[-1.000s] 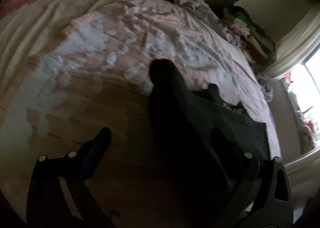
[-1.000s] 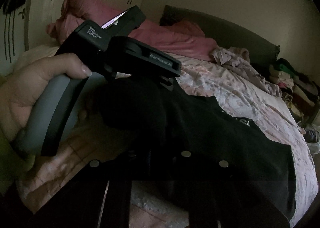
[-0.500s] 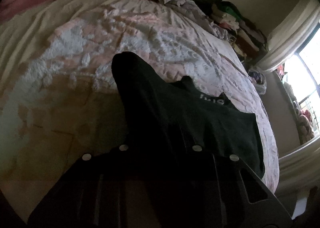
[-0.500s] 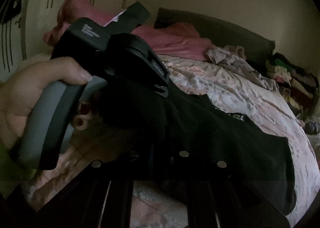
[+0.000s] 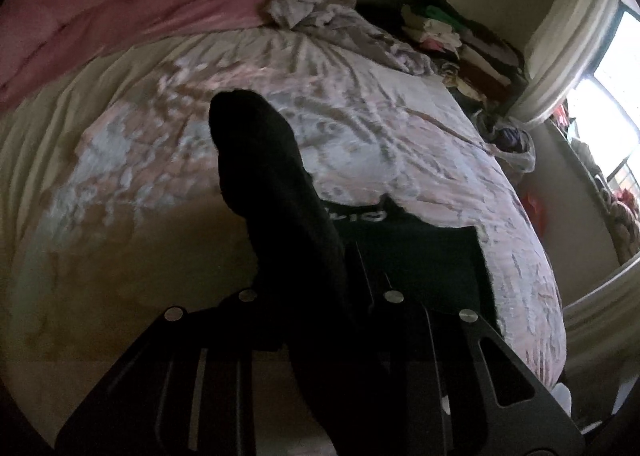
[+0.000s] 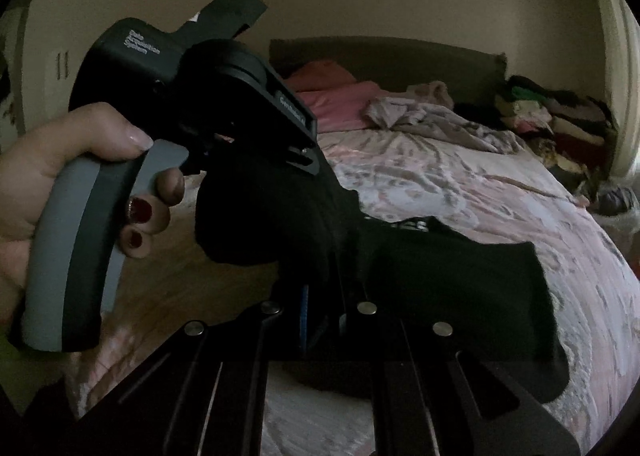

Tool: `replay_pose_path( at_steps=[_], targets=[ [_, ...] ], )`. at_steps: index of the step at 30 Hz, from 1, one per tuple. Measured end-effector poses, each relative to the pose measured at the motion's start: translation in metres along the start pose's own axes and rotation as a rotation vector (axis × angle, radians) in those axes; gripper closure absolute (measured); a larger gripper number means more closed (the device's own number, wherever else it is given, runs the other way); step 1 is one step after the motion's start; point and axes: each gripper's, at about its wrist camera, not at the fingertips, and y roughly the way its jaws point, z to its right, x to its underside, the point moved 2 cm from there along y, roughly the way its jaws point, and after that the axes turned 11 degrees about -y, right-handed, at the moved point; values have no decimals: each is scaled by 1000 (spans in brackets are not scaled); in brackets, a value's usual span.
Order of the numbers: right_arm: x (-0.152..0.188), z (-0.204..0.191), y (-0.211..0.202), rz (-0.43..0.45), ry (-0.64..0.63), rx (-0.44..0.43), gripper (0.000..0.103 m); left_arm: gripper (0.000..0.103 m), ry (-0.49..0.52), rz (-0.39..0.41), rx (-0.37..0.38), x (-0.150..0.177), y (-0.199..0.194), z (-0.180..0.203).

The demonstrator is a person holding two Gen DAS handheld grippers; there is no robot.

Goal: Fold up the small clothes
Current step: 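Lift the shirt edge with both grippers and fold it over onto itself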

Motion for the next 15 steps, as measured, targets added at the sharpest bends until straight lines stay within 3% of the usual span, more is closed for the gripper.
replay_pose_path(
  at_steps=[15],
  targets=[
    [34, 72, -33, -8, 185, 80, 97, 86, 119, -43, -4, 24, 32, 104]
  ],
)
